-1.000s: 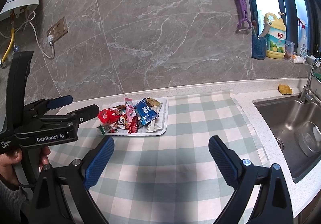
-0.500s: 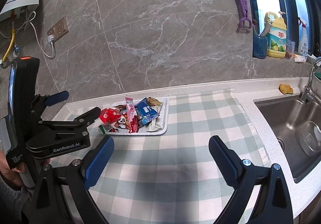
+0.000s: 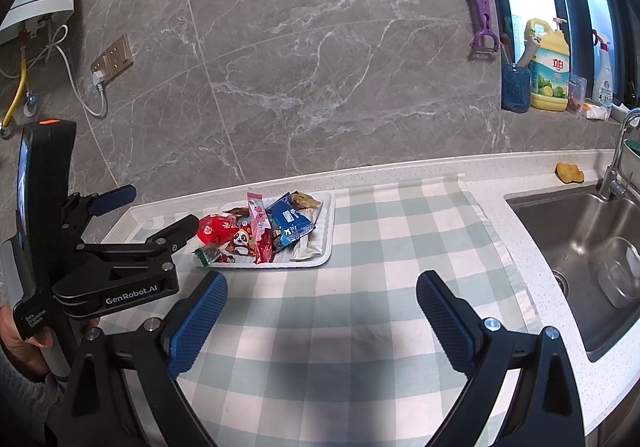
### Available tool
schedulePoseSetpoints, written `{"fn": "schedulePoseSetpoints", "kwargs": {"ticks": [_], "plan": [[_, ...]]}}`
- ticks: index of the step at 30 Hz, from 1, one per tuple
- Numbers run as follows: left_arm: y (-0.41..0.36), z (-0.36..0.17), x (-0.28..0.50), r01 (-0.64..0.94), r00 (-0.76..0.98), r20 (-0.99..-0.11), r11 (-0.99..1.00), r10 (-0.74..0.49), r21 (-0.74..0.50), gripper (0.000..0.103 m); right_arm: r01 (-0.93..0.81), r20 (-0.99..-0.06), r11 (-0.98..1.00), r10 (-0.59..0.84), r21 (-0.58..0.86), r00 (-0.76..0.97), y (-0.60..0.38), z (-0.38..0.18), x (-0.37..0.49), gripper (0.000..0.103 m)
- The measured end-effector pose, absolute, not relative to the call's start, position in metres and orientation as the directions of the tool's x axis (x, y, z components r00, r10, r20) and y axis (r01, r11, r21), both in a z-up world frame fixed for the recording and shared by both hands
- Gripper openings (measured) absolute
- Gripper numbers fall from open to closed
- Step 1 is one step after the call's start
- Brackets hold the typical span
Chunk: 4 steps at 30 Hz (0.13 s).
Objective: Organize snacks
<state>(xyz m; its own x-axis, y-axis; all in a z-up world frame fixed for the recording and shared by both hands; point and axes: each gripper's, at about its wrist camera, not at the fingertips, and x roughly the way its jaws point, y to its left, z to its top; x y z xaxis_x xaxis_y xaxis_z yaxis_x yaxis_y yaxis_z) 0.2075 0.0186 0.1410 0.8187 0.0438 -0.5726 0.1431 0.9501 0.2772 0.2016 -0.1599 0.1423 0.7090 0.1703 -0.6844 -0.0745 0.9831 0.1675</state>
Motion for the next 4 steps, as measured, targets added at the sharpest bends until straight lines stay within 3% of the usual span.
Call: {"fn": "schedulePoseSetpoints", "kwargs": {"ticks": [4], "plan": [[0.0226, 0.1402, 0.2101, 0.148, 0.808, -0.589, 0.96, 0.022, 0.239, 0.095, -0.071, -0.687, 0.983, 0.17, 0.17, 0.707, -0.1617, 0.1404, 0.2027, 0.098]]}}
